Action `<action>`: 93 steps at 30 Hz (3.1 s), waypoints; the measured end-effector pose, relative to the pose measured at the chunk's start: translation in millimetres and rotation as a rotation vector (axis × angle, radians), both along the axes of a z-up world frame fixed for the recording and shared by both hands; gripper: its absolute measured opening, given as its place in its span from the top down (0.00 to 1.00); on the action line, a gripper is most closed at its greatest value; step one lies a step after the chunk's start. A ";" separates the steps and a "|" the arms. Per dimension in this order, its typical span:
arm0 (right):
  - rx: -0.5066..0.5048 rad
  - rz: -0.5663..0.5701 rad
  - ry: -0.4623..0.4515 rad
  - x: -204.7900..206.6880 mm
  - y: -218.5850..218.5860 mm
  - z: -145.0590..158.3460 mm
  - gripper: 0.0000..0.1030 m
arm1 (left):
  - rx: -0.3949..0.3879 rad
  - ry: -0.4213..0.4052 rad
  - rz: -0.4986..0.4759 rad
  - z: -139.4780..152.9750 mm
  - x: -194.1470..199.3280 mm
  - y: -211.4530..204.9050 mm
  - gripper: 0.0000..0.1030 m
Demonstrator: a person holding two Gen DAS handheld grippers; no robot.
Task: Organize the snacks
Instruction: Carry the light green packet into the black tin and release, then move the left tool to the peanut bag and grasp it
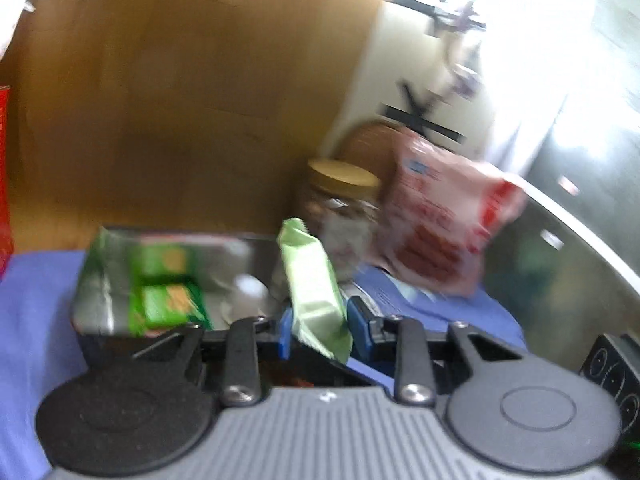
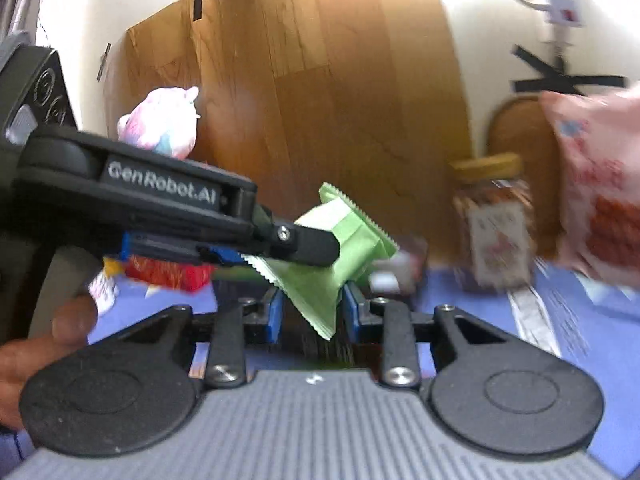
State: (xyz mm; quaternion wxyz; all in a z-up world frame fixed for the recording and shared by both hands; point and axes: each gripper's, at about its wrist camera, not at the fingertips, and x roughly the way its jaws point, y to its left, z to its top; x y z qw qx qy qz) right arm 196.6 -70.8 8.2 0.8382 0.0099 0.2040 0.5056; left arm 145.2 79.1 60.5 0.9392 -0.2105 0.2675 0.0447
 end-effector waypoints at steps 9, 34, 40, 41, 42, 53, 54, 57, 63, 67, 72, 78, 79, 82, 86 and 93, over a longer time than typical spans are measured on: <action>0.049 -0.037 0.131 10.4 -16.3 -13.7 0.51 | 0.076 0.026 0.191 -16.7 -36.7 63.3 0.44; 0.000 -0.158 0.566 43.9 -57.9 -50.6 0.48 | -0.090 0.078 0.202 -47.0 -82.0 59.4 0.41; -0.023 -0.069 0.584 17.1 -55.4 -42.7 0.76 | -0.067 0.195 0.104 -86.5 -57.8 15.7 0.44; -0.020 -0.058 0.572 8.8 -59.1 -41.1 0.76 | -0.053 0.206 0.090 -85.3 -58.3 10.8 0.44; -0.018 -0.054 0.560 2.0 -63.1 -39.6 0.77 | -0.066 0.207 0.078 -84.4 -63.1 8.0 0.44; -0.012 -0.142 0.404 -16.9 -110.4 -24.7 0.77 | -0.120 0.166 0.059 -72.2 -86.0 -3.7 0.43; -0.047 -0.166 0.391 -14.2 -110.1 -26.9 0.71 | -0.116 0.165 0.045 -70.8 -87.9 -7.9 0.42; -0.029 -0.169 0.461 -11.4 -125.7 -33.7 0.52 | -0.102 0.173 0.001 -68.2 -97.2 -20.3 0.42; -0.032 0.040 0.436 -51.1 -139.3 -27.9 0.51 | -0.079 0.166 -0.102 -73.8 -120.2 -45.0 0.43; -0.118 0.170 0.373 -75.7 -123.1 -24.7 0.51 | 0.027 0.193 -0.076 -75.1 -131.1 -47.3 0.44; -0.145 0.158 0.217 -83.3 -110.6 -14.5 0.51 | 0.039 0.226 0.010 -66.9 -143.1 -34.3 0.41; -0.241 0.237 0.082 -78.2 -84.2 -20.4 0.38 | -0.048 0.214 -0.092 -69.3 -125.1 -56.1 0.22; -0.274 0.261 0.062 -78.6 -77.2 -24.6 0.36 | -0.043 0.246 -0.090 -75.0 -118.7 -58.4 0.22; -0.326 0.293 -0.005 -84.5 -67.2 -33.3 0.33 | -0.075 0.263 -0.083 -91.1 -112.9 -58.5 0.22; -0.332 0.329 -0.044 -98.4 -55.0 -34.0 0.36 | -0.036 0.264 -0.087 -91.4 -110.7 -66.4 0.39; -0.211 0.244 -0.028 -85.1 -54.5 -13.0 0.54 | -0.071 0.181 -0.063 -61.8 -111.3 -38.5 0.49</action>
